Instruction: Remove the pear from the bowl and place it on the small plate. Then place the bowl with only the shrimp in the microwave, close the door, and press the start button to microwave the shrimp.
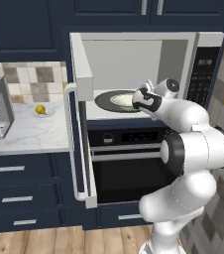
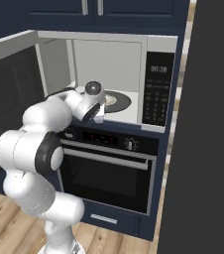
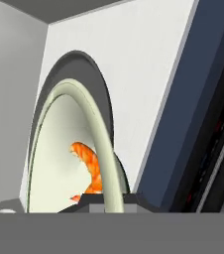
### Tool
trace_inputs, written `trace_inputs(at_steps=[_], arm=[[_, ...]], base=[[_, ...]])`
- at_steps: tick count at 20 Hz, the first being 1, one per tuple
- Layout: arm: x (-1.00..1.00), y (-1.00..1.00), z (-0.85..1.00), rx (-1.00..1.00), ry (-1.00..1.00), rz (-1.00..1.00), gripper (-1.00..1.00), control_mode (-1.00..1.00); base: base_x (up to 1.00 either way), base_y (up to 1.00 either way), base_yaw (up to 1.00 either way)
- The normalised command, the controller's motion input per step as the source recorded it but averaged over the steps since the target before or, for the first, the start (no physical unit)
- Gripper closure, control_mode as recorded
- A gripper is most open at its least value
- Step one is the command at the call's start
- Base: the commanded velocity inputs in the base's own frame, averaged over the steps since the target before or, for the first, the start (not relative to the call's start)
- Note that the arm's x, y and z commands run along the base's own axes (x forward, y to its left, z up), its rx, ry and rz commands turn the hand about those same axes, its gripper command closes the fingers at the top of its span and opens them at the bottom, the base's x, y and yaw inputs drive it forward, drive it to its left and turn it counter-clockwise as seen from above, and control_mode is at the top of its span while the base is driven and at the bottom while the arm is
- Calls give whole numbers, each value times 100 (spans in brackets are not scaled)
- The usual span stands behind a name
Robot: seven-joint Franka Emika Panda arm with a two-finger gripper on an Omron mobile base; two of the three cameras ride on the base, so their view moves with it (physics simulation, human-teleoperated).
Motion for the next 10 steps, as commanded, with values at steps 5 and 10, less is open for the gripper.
trace_inputs(at_steps=[5, 10], arm=[[62, 0, -40, 0, 0, 0, 100, -100], [45, 0, -29, 0, 0, 0, 100, -100]], base=[[0, 0, 0], [0, 0, 0]])
